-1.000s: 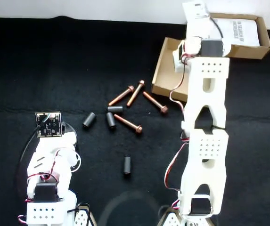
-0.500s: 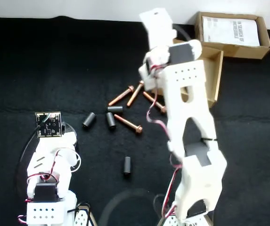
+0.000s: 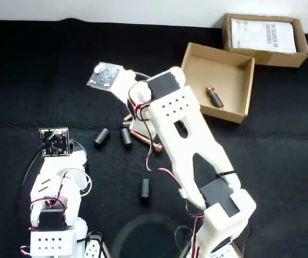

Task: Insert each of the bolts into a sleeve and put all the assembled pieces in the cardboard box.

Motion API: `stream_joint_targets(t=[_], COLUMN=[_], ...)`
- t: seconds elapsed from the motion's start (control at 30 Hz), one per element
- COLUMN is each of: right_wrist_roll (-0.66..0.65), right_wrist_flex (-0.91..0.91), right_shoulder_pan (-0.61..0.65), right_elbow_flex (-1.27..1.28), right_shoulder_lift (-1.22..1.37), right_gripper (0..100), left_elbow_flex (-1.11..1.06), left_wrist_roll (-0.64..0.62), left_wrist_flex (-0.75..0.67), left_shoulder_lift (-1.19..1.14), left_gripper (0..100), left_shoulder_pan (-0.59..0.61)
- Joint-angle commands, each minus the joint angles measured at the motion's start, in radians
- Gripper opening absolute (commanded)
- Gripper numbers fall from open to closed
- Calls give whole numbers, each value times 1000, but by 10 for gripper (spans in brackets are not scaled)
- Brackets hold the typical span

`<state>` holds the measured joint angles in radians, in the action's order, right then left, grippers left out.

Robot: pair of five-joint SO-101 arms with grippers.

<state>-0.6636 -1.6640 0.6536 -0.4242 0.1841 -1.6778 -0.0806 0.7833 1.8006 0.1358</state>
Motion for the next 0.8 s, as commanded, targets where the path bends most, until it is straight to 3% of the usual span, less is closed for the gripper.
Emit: stream_joint_targets(t=[0.0,0.3,0.77], right_wrist_roll=[-80,-284,-334], right_wrist_flex=[65,127,351], right_shoulder_pan=[2,24,30], right_elbow_flex=[2,-8,-15], right_shoulder_lift=[19,183,383], right_gripper=[260,260,260], left_elbow_flex=[-16,-16,-16], left_wrist_roll=[0,2,2], left_wrist_flex=[-8,-8,-6], left_shoulder_lift=[8,10,15], left_gripper=[10,10,10], left_shoulder_pan=[12,13,39])
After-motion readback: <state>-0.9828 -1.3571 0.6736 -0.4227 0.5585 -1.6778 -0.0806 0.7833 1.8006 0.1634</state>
